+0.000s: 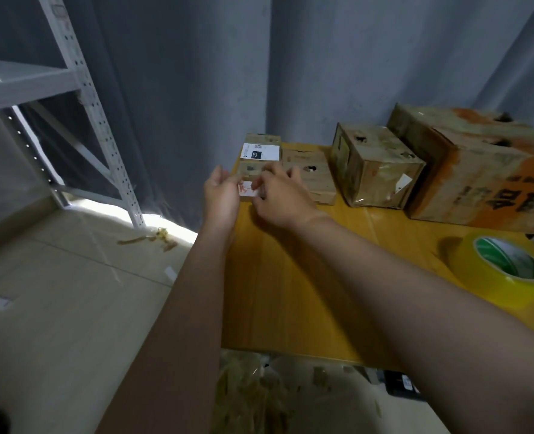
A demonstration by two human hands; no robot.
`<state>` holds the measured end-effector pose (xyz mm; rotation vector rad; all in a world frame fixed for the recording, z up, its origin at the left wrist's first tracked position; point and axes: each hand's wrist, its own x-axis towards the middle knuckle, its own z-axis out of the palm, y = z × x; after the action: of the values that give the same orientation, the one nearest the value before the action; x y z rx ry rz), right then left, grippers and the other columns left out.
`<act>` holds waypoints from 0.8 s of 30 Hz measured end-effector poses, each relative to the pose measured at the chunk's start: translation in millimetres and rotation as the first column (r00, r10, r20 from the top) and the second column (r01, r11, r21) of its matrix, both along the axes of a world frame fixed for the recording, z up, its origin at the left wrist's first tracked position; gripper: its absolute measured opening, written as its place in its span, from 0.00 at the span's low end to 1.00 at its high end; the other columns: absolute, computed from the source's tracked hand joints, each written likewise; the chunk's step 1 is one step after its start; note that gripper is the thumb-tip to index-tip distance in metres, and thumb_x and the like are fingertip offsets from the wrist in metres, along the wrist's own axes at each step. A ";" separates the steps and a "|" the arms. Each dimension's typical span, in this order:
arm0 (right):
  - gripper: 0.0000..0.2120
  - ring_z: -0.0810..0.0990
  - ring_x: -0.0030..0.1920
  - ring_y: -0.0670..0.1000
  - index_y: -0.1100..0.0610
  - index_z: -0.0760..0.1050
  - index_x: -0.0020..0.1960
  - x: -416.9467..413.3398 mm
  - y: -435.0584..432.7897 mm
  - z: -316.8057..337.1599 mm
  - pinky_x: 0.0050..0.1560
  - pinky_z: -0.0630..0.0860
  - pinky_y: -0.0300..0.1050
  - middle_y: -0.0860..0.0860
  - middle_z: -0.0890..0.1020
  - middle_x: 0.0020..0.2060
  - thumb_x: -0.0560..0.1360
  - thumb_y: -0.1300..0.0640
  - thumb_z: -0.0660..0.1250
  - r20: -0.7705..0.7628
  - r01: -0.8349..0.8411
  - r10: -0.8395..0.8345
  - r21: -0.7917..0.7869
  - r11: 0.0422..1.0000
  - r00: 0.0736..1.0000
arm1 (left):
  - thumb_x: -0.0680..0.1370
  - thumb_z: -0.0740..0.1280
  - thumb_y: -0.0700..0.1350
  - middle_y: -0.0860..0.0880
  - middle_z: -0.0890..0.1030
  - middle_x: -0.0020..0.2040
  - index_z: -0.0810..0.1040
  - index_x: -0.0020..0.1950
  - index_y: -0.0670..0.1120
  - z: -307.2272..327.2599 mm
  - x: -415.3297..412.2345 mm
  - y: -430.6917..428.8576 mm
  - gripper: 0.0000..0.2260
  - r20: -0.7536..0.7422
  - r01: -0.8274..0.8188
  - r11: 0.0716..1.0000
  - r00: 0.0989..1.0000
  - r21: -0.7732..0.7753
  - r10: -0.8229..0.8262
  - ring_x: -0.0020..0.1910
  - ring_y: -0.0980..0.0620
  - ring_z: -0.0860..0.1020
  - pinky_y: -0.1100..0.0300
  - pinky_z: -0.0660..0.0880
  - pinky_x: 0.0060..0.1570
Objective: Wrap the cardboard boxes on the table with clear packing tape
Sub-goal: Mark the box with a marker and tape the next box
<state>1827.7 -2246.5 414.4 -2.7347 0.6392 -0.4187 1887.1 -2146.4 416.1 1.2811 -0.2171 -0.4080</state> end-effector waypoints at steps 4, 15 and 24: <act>0.21 0.62 0.72 0.60 0.51 0.71 0.71 14.3 -8.7 -3.4 0.70 0.65 0.58 0.50 0.66 0.76 0.80 0.48 0.64 -0.089 0.037 -0.041 -0.043 0.998 0.995 | 0.84 0.63 0.39 0.52 0.80 0.58 0.64 0.81 0.48 8.4 -4.1 -6.7 0.25 -0.011 0.040 0.999 0.999 0.007 -0.040 0.47 0.60 0.81 0.59 0.79 0.56; 0.33 0.46 0.83 0.61 0.54 0.52 0.84 -11.9 -41.3 -10.1 0.79 0.49 0.68 0.52 0.53 0.84 0.84 0.40 0.52 -0.291 0.347 -0.308 0.093 0.933 0.906 | 0.82 0.67 0.43 0.49 0.79 0.60 0.73 0.71 0.50 -5.0 -14.0 -18.9 0.17 0.016 0.030 0.966 0.999 0.257 -0.036 0.53 0.52 0.78 0.48 0.80 0.60; 0.22 0.59 0.76 0.59 0.52 0.73 0.71 -101.2 17.3 16.7 0.70 0.69 0.62 0.51 0.72 0.72 0.79 0.46 0.63 -0.277 0.253 -0.229 0.054 0.966 0.933 | 0.80 0.64 0.41 0.46 0.80 0.46 0.73 0.72 0.48 -0.1 -77.3 9.2 0.19 0.131 0.105 0.858 0.972 0.502 -0.196 0.38 0.49 0.76 0.55 0.75 0.38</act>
<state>1726.5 -2229.2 431.1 -2.6571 1.0452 -0.0663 1809.8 -2137.1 416.0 1.8178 -0.3847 -0.5037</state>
